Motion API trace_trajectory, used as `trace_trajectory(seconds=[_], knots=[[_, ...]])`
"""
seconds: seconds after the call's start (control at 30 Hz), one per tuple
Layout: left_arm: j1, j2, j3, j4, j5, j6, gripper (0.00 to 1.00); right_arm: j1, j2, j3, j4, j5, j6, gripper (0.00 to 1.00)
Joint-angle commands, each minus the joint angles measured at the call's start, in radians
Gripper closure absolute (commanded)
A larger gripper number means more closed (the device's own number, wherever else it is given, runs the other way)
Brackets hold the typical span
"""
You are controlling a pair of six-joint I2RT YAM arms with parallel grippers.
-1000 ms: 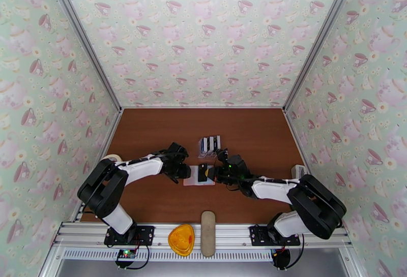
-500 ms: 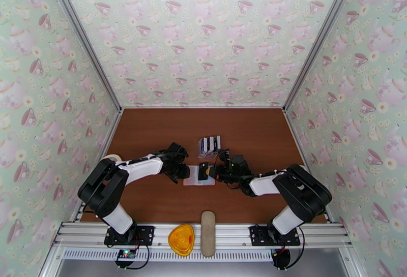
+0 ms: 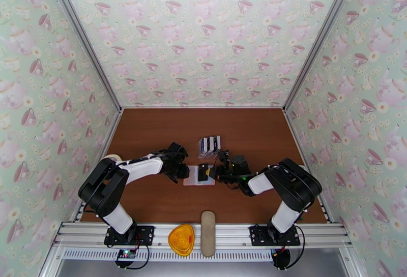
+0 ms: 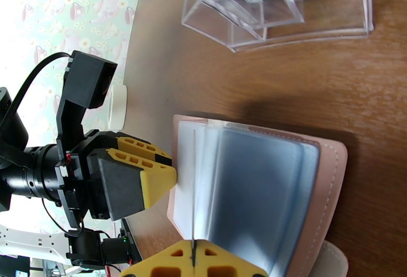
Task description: Put the credit cards into the card holder
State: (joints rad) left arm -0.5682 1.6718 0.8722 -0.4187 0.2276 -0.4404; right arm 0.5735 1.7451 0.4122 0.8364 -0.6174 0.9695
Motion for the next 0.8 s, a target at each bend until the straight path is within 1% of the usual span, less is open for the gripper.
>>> trace_trajectory(seconds=[0.0,0.77], knots=[[0.006,0.057,-0.019,-0.035,-0.037,0.011,0.71,-0.002,0.026,-0.01,0.064,-0.034,0.022,1.0],[0.01,0.06,-0.035,-0.016,-0.03,-0.001,0.74,-0.009,0.105,0.003,0.126,-0.054,0.046,1.0]])
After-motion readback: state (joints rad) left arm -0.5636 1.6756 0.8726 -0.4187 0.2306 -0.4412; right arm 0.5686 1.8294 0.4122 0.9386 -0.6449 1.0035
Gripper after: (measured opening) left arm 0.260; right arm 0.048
